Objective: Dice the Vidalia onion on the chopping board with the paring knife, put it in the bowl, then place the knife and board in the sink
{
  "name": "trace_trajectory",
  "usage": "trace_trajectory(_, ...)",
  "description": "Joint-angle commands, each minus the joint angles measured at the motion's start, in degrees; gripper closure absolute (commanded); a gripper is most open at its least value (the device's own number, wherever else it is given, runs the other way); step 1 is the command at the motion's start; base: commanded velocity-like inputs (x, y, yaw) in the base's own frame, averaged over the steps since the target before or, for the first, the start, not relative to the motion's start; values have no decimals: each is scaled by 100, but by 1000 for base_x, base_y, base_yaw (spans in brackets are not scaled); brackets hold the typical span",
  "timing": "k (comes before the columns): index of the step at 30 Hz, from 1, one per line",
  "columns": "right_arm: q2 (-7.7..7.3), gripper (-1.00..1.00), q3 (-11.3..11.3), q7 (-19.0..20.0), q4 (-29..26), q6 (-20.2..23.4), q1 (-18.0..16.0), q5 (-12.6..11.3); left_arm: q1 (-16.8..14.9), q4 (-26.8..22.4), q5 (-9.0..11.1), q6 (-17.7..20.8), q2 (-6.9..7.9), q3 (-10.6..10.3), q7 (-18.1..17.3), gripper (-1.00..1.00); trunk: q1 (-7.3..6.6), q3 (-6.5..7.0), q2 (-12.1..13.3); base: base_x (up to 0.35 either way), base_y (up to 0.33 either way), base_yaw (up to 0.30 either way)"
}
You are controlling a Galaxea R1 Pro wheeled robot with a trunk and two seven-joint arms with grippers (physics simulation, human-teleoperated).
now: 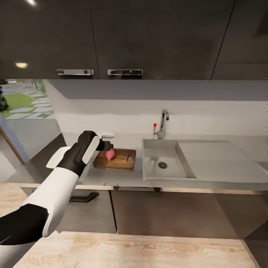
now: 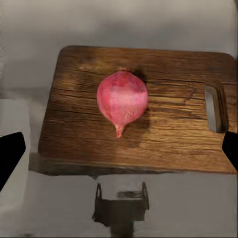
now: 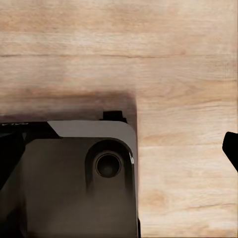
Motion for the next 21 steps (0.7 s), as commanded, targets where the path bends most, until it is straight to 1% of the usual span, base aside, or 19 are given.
trace_trajectory(1, 1, -100, 46, -10, 4, -20, -3, -60, -5, -3, 61, 14, 2, -12, 55, -100, -2, -8, -7, -337, 0, 0)
trace_trajectory(5, 1, -100, 49, -10, 4, -20, -3, -61, -5, 40, 61, 11, 2, -11, 55, -100, -2, -8, -7, -338, 0, 0)
trace_trajectory(9, 1, -100, 47, -10, 4, -20, -3, -57, -5, 239, 61, 8, 2, -9, 55, -100, -2, -8, -7, -338, 0, 0)
trace_trajectory(18, 1, -100, 46, -10, 4, -20, -3, -60, -5, 393, 67, 7, -13, -13, 55, -100, -2, -8, -7, -337, 0, 0)
trace_trajectory(21, 1, -100, 47, -10, 4, -21, -3, -57, -5, 515, 69, 7, -23, -13, 50, -100, -2, -8, -7, -338, 0, 0)
